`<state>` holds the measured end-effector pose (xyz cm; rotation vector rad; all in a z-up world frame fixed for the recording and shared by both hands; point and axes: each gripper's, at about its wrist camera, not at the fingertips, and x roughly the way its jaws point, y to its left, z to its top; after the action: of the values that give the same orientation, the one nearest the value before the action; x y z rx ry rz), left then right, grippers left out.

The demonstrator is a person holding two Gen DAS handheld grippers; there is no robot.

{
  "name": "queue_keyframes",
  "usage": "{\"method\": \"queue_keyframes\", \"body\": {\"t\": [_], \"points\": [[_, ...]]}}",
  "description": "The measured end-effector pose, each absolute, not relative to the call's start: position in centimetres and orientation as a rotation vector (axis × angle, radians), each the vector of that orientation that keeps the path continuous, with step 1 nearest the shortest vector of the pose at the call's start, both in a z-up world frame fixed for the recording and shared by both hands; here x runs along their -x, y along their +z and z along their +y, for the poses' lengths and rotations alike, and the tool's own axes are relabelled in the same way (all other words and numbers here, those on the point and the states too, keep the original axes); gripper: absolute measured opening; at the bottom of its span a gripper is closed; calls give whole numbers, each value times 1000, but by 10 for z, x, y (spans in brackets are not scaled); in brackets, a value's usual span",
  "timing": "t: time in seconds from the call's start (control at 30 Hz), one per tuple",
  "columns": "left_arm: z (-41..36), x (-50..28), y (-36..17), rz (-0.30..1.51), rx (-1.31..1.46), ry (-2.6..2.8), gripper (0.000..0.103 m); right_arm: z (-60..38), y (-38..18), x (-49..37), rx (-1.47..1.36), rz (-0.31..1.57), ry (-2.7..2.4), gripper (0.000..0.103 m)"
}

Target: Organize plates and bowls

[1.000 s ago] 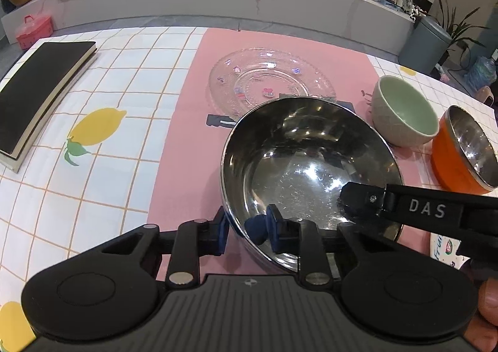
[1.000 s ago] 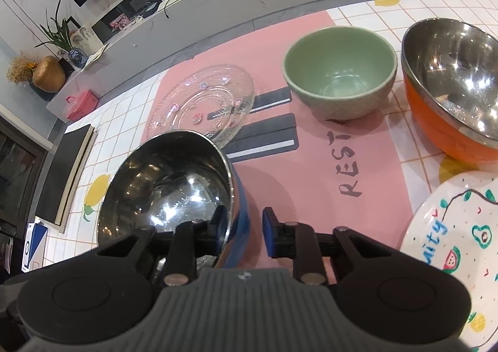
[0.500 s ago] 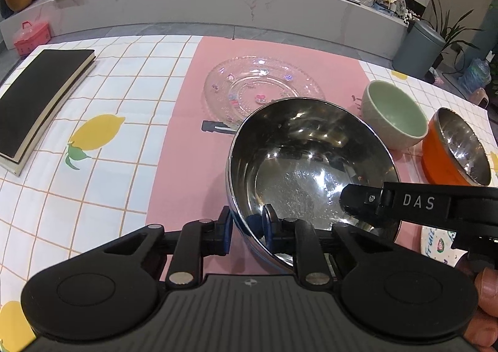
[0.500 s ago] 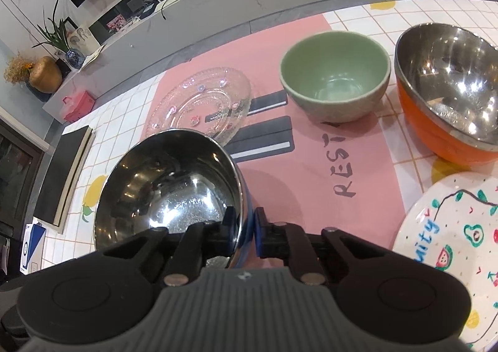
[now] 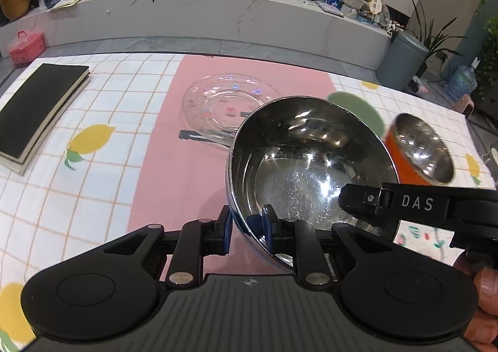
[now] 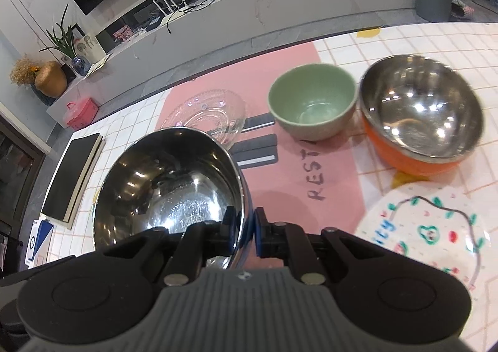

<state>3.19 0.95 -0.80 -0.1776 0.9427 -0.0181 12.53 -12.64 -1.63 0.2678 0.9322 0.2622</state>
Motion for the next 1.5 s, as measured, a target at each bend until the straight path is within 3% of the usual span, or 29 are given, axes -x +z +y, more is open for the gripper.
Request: {"method": "queue_keyframes", "body": {"t": [0.4,1.03,1.5], "points": [[-18,4,-3,972,216,-131,23,-177,4,-73,-260,956,245,11],[-69,44,-45,1185,176,-320,24,-234,-33,-11,-223,1145,187,15],[-67,55,-49,1234,144,-338,25,-228,-45,-9,-183,1201,216,15]]}}
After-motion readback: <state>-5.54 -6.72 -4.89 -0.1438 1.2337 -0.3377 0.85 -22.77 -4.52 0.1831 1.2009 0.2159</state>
